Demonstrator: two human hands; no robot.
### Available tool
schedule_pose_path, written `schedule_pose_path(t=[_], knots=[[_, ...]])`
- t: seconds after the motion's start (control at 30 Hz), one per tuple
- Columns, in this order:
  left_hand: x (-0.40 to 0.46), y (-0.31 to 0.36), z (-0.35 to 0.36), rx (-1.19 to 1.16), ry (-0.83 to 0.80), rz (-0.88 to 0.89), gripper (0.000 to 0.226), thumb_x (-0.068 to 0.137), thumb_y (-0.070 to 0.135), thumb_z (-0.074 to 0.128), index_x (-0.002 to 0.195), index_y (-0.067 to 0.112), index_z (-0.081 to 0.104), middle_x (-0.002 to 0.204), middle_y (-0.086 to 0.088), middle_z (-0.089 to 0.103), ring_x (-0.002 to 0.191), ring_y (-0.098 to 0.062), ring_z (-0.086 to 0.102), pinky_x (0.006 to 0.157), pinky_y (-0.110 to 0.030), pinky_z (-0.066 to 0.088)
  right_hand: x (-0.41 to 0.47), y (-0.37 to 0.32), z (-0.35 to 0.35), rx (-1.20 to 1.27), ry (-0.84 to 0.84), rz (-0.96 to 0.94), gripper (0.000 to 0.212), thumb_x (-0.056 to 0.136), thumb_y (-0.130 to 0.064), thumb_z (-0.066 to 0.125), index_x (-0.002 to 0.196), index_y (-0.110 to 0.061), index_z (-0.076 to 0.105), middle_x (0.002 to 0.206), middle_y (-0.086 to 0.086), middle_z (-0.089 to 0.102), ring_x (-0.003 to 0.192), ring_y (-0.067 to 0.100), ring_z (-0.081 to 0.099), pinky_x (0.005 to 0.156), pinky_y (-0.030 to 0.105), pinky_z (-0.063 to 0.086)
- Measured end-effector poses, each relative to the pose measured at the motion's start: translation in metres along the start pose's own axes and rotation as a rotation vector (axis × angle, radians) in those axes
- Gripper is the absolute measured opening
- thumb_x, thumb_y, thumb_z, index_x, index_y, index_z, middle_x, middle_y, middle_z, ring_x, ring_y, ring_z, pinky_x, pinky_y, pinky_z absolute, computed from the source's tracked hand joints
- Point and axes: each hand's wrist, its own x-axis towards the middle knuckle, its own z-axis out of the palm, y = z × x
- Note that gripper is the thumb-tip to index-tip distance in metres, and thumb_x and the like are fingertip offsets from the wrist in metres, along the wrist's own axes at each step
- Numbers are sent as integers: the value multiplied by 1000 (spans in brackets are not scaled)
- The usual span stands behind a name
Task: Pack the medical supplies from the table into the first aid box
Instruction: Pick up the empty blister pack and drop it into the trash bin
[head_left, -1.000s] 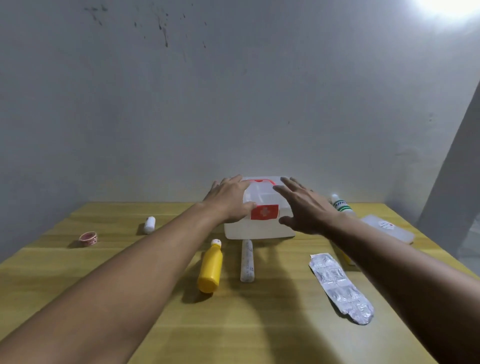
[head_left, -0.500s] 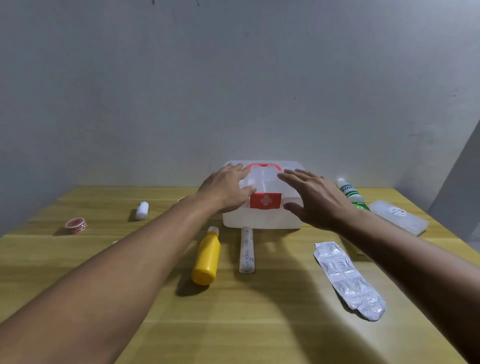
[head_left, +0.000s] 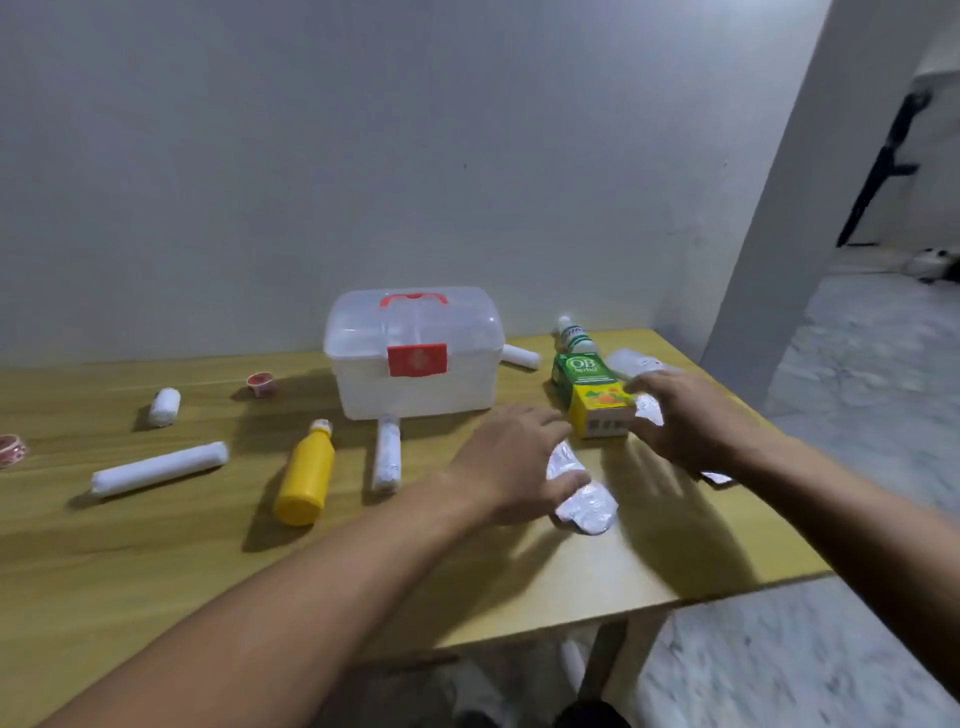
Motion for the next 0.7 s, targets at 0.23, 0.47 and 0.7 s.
schedule_pose_path(t=[0.23, 0.47, 0.7], knots=[[-16, 60, 31, -33, -283, -98, 91, 81, 73, 41, 144, 8, 32, 156, -10, 27, 145, -24, 18, 116, -40, 20, -67, 30, 5, -37, -346, 131, 49, 85, -64, 47, 107, -20, 50, 116, 9, 58, 99, 27, 52, 79, 36, 41], [-34, 113, 43, 89, -174, 114, 47, 82, 31, 59, 123, 13, 47, 144, -3, 39, 134, -25, 35, 83, -38, 41, -143, 43, -21, -14, -383, 14, 86, 65, -52, 79, 136, -23, 40, 138, -3, 50, 121, 21, 50, 94, 38, 44], [-35, 172, 59, -111, 78, 290, 18, 75, 11, 53, 90, 11, 65, 109, -7, 57, 99, -32, 54, 60, -36, 46, -214, 88, -4, -236, 108, 46, 44, 73, 4, 58, 108, -23, 64, 80, 10, 72, 67, 38, 64, 49, 32, 39]])
